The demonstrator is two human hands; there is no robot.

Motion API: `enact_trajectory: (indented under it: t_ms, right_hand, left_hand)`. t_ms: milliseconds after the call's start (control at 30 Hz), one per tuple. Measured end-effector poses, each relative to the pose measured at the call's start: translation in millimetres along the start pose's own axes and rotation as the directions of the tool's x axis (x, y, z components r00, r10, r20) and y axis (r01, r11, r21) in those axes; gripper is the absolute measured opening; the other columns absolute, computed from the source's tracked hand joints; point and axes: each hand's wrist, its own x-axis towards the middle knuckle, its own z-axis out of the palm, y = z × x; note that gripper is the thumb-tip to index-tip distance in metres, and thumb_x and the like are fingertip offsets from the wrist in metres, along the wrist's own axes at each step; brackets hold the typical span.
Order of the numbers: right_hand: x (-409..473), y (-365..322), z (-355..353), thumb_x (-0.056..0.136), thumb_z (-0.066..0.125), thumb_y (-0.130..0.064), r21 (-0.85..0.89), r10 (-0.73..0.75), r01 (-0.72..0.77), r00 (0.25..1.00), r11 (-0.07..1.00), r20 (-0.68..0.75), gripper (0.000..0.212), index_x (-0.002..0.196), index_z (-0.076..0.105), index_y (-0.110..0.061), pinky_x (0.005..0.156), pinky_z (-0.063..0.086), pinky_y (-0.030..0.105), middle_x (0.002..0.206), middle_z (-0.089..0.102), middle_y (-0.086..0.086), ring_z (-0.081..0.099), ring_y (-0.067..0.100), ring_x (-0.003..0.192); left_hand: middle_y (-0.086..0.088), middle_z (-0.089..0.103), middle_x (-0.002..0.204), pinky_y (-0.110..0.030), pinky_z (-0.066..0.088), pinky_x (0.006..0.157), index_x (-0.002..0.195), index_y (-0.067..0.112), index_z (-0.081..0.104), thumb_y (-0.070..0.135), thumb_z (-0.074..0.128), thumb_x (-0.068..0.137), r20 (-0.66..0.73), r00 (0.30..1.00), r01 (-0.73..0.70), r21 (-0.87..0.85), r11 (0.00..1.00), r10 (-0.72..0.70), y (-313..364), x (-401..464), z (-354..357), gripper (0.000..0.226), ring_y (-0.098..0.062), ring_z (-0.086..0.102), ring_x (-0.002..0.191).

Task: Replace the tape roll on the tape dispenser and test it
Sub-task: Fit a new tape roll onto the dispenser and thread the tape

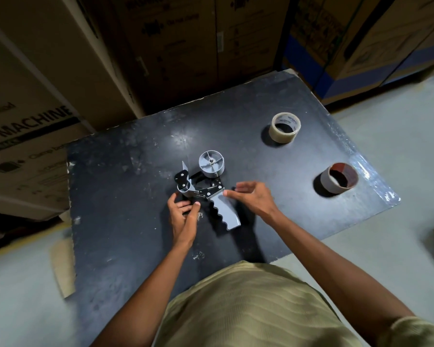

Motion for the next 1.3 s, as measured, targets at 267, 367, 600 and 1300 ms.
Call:
enact_trajectory:
  t_ms: [267,367,600,1300]
  right_hand:
    - [-3,-12,24,0.069,0.093,-0.046,0.005,0.143,-0.161,0.891,0.987,0.430,0.056,0.085,0.074,0.004,0.067,0.056,0.036,0.082,0.072,0.021,0.066,0.028,0.074]
    - [-10,-20,38,0.084,0.084,-0.019,0.197,0.169,-0.315,0.830,0.928,0.532,0.028,0.096,0.069,0.001,0.065,0.056,0.035,0.085,0.067,0.024,0.063,0.034,0.077]
    - [-17,-40,46,0.088,0.069,-0.006,0.219,0.210,-0.348,0.852,0.911,0.480,0.008,0.089,0.061,-0.005,0.044,0.046,0.025,0.068,0.059,0.008,0.053,0.017,0.051]
    - [-74,-147,-9,0.091,0.068,-0.006,0.308,0.031,-0.193,0.887,0.932,0.461,0.008,0.083,0.066,-0.007,0.045,0.043,0.024,0.067,0.056,0.008,0.050,0.018,0.053]
  left_hand:
    - [-0.018,0.062,0.116,-0.048,0.057,0.092,0.149,0.011,0.031,0.027,0.072,0.078,-0.013,0.998,0.054,-0.052,0.997,-0.055,7,-1,0,0.084,-0.033,0.065,0.107]
    - [-0.023,0.061,0.118,-0.034,0.057,0.082,0.147,0.006,0.033,0.004,0.071,0.087,-0.018,0.989,0.145,-0.158,0.977,-0.149,14,2,0,0.071,-0.025,0.064,0.095]
    - [-0.016,0.067,0.113,-0.033,0.055,0.082,0.144,0.003,0.046,0.005,0.056,0.096,0.070,0.921,0.376,-0.412,0.830,-0.382,29,-4,-7,0.049,-0.028,0.067,0.098]
    - [-0.015,0.070,0.107,-0.038,0.059,0.093,0.118,0.000,0.065,0.049,0.083,0.070,0.302,0.862,0.504,-0.594,0.627,-0.407,168,-26,-9,0.071,-0.025,0.071,0.101]
